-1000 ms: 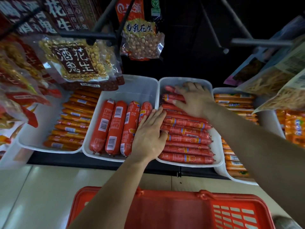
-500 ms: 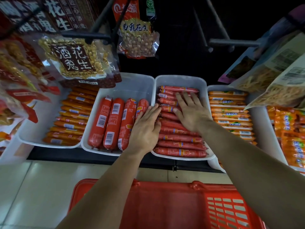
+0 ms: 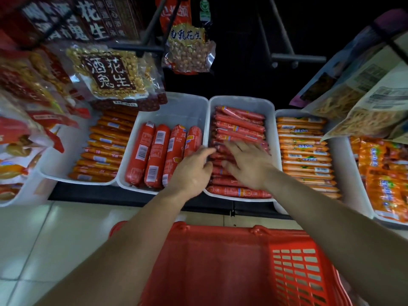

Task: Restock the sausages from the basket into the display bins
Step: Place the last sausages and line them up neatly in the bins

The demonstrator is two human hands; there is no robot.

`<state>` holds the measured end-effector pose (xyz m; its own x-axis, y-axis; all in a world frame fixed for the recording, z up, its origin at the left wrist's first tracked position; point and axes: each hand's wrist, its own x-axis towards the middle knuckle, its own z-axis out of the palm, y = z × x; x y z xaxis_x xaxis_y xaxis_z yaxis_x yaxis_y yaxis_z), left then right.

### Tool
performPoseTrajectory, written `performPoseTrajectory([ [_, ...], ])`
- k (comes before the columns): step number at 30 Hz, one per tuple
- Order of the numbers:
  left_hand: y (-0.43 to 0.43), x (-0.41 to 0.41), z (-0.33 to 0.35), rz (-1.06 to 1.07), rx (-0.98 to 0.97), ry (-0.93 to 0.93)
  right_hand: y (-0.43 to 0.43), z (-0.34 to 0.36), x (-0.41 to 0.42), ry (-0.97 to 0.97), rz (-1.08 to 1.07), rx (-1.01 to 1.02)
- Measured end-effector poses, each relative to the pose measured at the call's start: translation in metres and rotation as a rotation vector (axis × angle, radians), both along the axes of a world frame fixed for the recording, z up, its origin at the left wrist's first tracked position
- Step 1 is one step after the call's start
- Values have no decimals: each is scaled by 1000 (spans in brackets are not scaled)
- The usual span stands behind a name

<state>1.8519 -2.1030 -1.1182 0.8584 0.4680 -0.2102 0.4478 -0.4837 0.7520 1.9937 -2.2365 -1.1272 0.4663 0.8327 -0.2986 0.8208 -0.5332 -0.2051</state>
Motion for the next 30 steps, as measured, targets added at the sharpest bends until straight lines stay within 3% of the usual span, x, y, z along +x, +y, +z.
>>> performPoseTrajectory([
  [3, -12, -23, 6, 7, 92, 22, -39, -6, -30, 72, 137, -121],
  [7, -20, -36, 8, -19, 147, 48, -50, -11, -33, 86, 127, -165],
  [16, -13, -43, 5, -41, 58, 50, -45, 15, -27, 77, -31, -165],
  [20, -8, -45, -2, 122, -107, -12, -10, 20, -32, 44, 121, 4],
  [30, 5, -41, -5, 121, -107, -31, 11, -2, -16, -81, 211, -125],
])
